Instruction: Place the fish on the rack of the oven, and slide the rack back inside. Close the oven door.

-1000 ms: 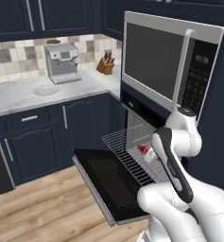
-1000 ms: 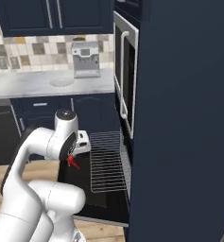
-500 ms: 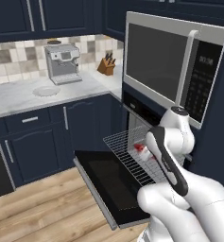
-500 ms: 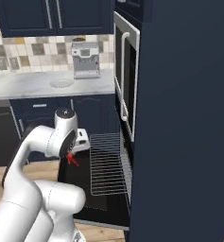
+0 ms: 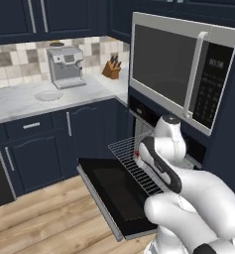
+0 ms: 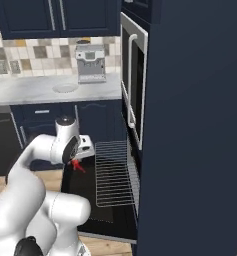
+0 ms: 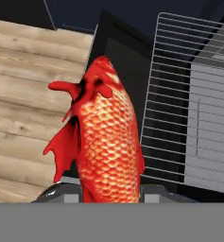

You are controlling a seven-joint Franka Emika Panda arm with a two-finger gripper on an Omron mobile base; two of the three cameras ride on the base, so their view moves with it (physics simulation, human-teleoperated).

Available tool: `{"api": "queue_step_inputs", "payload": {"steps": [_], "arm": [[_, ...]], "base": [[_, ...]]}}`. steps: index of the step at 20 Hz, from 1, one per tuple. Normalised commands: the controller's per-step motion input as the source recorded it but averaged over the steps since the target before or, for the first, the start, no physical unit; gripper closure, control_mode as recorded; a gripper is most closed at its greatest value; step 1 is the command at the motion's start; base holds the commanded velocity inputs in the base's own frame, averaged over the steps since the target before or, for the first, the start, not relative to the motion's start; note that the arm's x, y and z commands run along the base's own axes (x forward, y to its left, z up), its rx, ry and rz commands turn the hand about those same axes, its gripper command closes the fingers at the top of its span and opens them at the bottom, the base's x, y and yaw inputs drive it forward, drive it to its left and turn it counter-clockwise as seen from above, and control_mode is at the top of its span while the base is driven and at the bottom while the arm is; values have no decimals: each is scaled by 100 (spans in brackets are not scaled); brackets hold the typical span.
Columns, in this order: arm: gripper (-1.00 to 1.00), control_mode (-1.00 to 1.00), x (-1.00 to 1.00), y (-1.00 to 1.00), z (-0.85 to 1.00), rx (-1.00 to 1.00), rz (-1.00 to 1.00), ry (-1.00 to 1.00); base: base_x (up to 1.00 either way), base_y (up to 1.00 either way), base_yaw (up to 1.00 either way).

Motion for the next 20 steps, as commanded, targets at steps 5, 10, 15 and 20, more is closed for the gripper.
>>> {"api": "queue_step_inputs", "payload": {"steps": [5,10,15,20], "arm": [[100,-100,76,-10,-18,-4,-15,5],[100,-100,64,-21,-19,-2,-12,4],[100,-100,60,-15,-29,-2,-7,1],[100,-100,52,-5,-37,-3,0,0]], "base": [[0,0,0],[0,0,0],[0,0,0],[0,0,0]]}}
